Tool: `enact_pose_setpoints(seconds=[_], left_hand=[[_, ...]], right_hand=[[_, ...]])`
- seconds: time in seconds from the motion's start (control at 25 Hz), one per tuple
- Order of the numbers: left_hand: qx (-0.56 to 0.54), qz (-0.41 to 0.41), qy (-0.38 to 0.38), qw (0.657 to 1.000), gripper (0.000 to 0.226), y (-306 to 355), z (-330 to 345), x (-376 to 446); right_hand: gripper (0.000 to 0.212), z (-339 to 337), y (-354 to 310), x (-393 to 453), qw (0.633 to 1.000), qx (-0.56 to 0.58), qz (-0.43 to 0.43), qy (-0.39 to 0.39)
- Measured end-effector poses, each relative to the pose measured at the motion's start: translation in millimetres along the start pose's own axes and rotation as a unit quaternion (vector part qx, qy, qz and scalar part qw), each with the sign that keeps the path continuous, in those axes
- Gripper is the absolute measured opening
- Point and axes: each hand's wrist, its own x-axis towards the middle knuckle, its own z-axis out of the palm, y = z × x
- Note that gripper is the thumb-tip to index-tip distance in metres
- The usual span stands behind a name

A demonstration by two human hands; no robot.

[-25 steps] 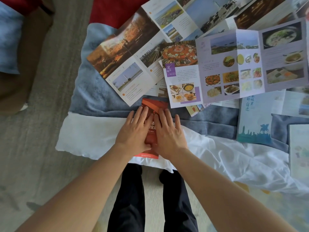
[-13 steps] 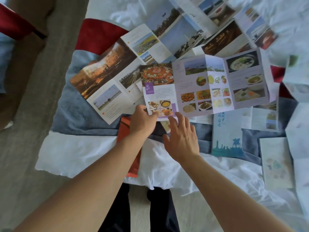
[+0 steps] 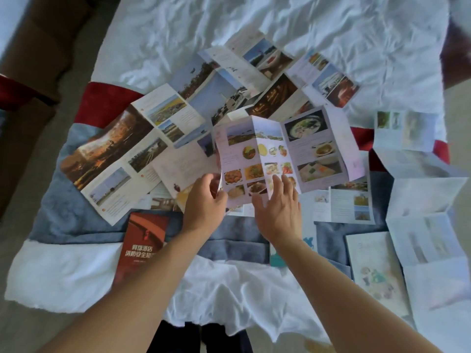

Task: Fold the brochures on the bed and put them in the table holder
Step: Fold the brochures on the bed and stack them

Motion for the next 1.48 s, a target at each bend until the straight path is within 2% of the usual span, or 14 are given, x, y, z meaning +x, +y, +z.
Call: enact_pose_setpoints(seconds=[0.16, 0.28, 0.36, 0.48, 0.6, 0.64, 0.76, 0.84, 0.96, 1.12, 1.32, 1.48], left_hand=[[0.038, 0.020, -0.039, 0.998, 0.029, 11, 15, 12], [0.078, 0.082, -0.124, 0.986, 0.046, 6, 27, 26], [0.104, 0.102, -0.181, 0.973, 0.054, -1, 35, 33], [0.149, 0.092, -0.228, 0.958, 0.065, -10, 40, 40], [0.220, 0.083, -0.167, 0.957, 0.078, -15, 36, 47], [0.221, 0.055, -0.135, 0.964, 0.083, -15, 33, 52], [0.138, -0.077, -0.095, 0.983, 0.088, -11, 27, 69], [0.084, -0.113, -0.082, 0.987, 0.081, -10, 31, 76], [0.017, -0.126, -0.063, 0.990, 0.066, -4, 40, 75], [-0.080, -0.149, -0.038, 0.985, 0.050, 14, 57, 65], [-0.092, -0.130, -0.033, 0.987, 0.049, 44, 88, 50], [-0.088, -0.099, -0.064, 0.989, 0.046, 66, 118, 46]], right_hand=[[0.078, -13, -1, 25, 0.996, 0.082, 0.035, -0.031], [0.083, -9, -13, 41, 0.989, 0.130, 0.060, -0.034], [0.085, -4, -19, 48, 0.989, 0.118, 0.074, -0.038], [0.085, 4, -25, 58, 0.991, 0.085, 0.098, -0.034], [0.080, 9, -25, 63, 0.996, 0.037, 0.086, -0.016], [0.080, 10, -25, 66, 0.997, 0.022, 0.079, -0.014], [0.083, 10, -19, 72, 0.995, 0.027, 0.092, -0.026], [0.085, 10, -13, 72, 0.993, 0.042, 0.101, -0.046], [0.087, 8, -4, 68, 0.991, 0.059, 0.094, -0.079], [0.079, 1, 7, 75, 0.990, 0.092, 0.083, -0.068], [0.040, -21, 39, 84, 0.992, 0.103, 0.057, -0.041], [0.030, -47, 76, 93, 0.994, 0.096, 0.050, 0.029]])
